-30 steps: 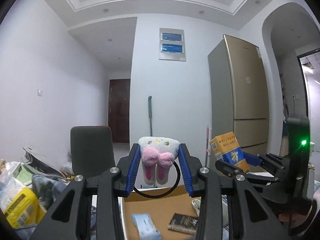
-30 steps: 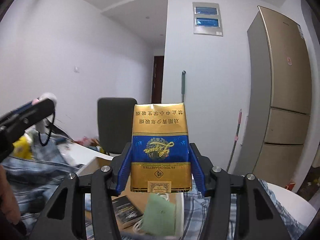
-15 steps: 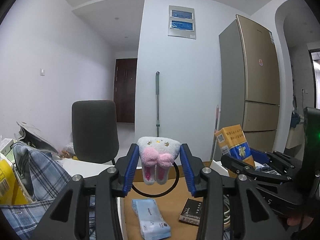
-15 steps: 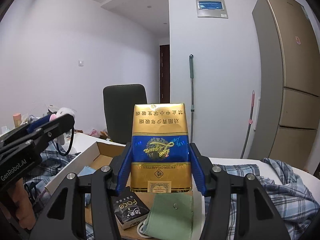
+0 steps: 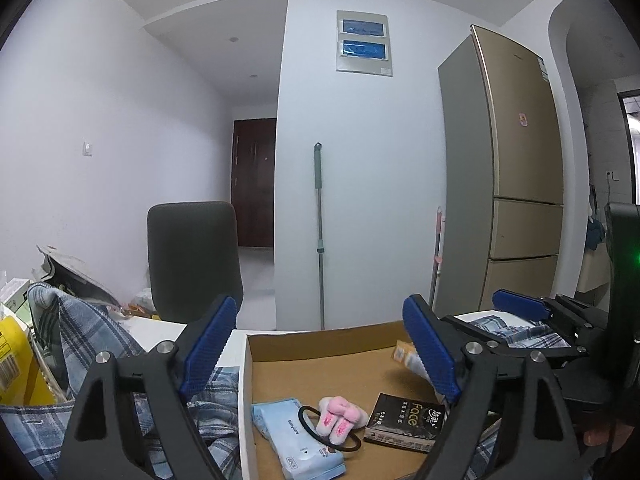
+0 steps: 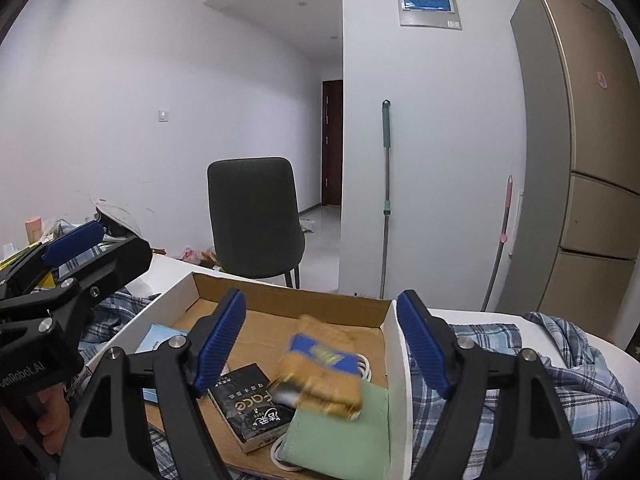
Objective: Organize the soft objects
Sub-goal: 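Open both grippers to drop the plush and cigarette pack into the box, then lower the right gripper onto the beige round disc and close it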
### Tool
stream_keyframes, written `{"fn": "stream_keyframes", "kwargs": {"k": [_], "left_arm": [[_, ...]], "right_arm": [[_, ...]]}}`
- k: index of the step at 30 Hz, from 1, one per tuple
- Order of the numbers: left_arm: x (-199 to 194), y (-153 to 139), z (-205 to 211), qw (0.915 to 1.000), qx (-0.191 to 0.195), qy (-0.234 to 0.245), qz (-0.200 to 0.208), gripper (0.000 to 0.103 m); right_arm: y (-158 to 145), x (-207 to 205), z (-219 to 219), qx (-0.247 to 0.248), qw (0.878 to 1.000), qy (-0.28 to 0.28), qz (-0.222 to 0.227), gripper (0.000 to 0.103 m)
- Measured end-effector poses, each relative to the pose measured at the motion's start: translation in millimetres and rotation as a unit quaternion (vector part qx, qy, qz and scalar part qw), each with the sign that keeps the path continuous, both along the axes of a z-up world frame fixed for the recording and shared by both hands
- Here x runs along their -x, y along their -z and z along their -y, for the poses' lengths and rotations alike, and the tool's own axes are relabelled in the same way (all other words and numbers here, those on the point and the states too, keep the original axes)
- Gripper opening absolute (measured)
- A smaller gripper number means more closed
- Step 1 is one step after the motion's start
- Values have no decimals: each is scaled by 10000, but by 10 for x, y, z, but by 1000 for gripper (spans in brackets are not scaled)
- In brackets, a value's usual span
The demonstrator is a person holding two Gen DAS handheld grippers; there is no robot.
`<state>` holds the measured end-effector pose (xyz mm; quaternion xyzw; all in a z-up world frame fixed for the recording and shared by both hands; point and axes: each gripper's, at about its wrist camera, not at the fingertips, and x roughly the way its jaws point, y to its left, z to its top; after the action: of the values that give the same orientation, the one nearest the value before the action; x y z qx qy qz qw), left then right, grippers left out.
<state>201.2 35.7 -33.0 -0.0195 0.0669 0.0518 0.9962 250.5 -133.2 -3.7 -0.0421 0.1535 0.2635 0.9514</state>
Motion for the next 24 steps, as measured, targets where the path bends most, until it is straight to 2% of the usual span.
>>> {"fn": "stream_keyframes", "kwargs": {"k": [7,11,14,19,22,24], "left_arm": [[10,-8,-23,10000,45,-22,-15,87],[54,-84,-22,9999,62,-27,85,87],[144,-249,-43,9997,136,-25,206,87],[271,-520,-92,9995,296,12,-76,87],[485,-686,-75,9999,160,-40,-14,87],[696,-798,-45,9999,4,88,120,87]], "right_arm": [[-18,37,4,18,9999,97,71,77],[-175,106,33,-31,9999,54,131,77],[-363,177,74,-93,9998,21,162,77],[-676,442,148,-213,9991,-62,370,83],[-843,681,190,-293,9982,-127,509,85],[-934,828,200,-284,9978,-11,593,85]]}}
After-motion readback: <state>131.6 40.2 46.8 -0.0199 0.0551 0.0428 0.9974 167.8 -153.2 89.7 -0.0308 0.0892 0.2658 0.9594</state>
